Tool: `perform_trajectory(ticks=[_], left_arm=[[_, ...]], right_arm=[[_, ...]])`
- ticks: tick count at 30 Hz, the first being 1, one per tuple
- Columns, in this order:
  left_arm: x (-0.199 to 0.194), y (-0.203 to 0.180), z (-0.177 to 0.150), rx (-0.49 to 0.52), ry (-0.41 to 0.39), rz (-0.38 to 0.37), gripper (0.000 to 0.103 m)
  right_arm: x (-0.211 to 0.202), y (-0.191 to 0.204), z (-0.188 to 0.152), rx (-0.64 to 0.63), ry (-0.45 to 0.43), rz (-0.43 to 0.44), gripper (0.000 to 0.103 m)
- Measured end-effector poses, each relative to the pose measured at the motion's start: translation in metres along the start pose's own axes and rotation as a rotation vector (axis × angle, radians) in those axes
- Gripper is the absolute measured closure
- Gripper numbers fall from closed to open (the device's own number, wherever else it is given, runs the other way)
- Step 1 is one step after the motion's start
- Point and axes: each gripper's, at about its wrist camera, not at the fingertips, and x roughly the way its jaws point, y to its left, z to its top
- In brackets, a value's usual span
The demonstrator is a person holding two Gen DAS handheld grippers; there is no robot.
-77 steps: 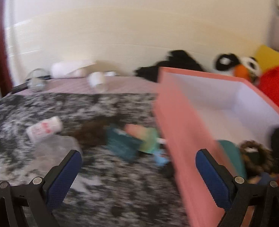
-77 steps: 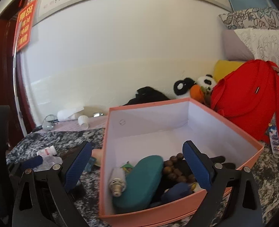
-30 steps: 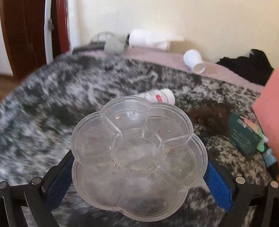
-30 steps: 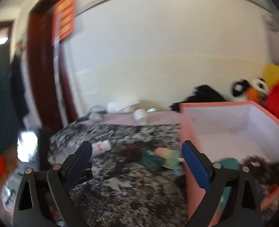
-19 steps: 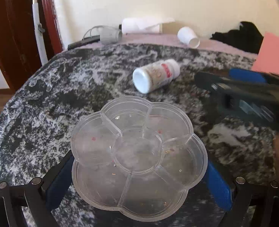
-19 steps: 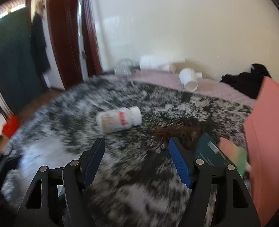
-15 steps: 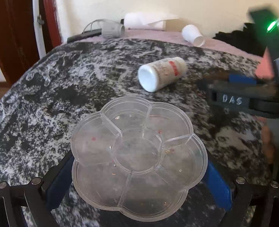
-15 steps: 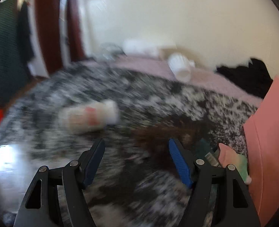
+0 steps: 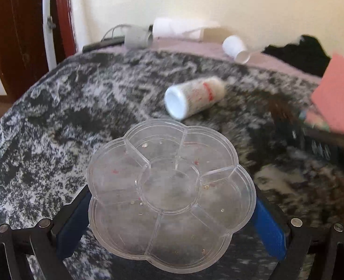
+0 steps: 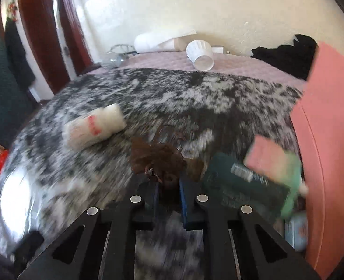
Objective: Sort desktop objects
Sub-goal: 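Lift the pill organizer while the right gripper grasps the brown hair tie, then drop the pill organizer and hair tie into the pink box with both grippers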
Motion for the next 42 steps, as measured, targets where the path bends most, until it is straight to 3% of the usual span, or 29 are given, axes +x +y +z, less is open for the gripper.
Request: perform_trajectory(ticks=[3, 6, 9, 14, 19, 26, 30, 36, 42], left_arm=[[-0.008, -0.015, 0.000, 0.016, -0.006, -0.020, 0.002], [-0.024, -0.036, 0.001, 0.057, -0.039, -0.030, 0.002], [-0.044, -0.057, 0.005, 0.088, -0.084, -0.052, 0.002], [-0.074, -0.090, 0.016, 0.102, -0.151, -0.103, 0.002], [-0.105, -0.127, 0.026, 0.112, -0.223, -0.173, 0.002], [-0.138, -0.194, 0.027, 0.178, -0.305, -0.288, 0.002], [-0.143, -0.231, 0.026, 0.231, -0.327, -0.337, 0.002], [-0.131, -0.278, 0.017, 0.282, -0.301, -0.395, 0.002], [-0.109, -0.310, 0.002, 0.330, -0.233, -0.398, 0.002]], right_arm=[[-0.047, 0.006, -0.025, 0.037, -0.050, 0.000, 0.088], [-0.096, 0.021, -0.040, -0.013, -0.120, -0.056, 0.088], [-0.160, 0.028, -0.051, -0.004, -0.231, -0.074, 0.088], [-0.236, 0.024, -0.080, 0.064, -0.400, -0.273, 0.088], [-0.276, -0.017, -0.120, 0.266, -0.478, -0.338, 0.088], [-0.295, -0.060, -0.113, 0.259, -0.464, -0.332, 0.087], [-0.298, -0.081, -0.104, 0.190, -0.452, -0.388, 0.087], [-0.300, -0.126, -0.107, 0.202, -0.430, -0.453, 0.086], [-0.283, -0.166, -0.121, 0.240, -0.324, -0.446, 0.086]])
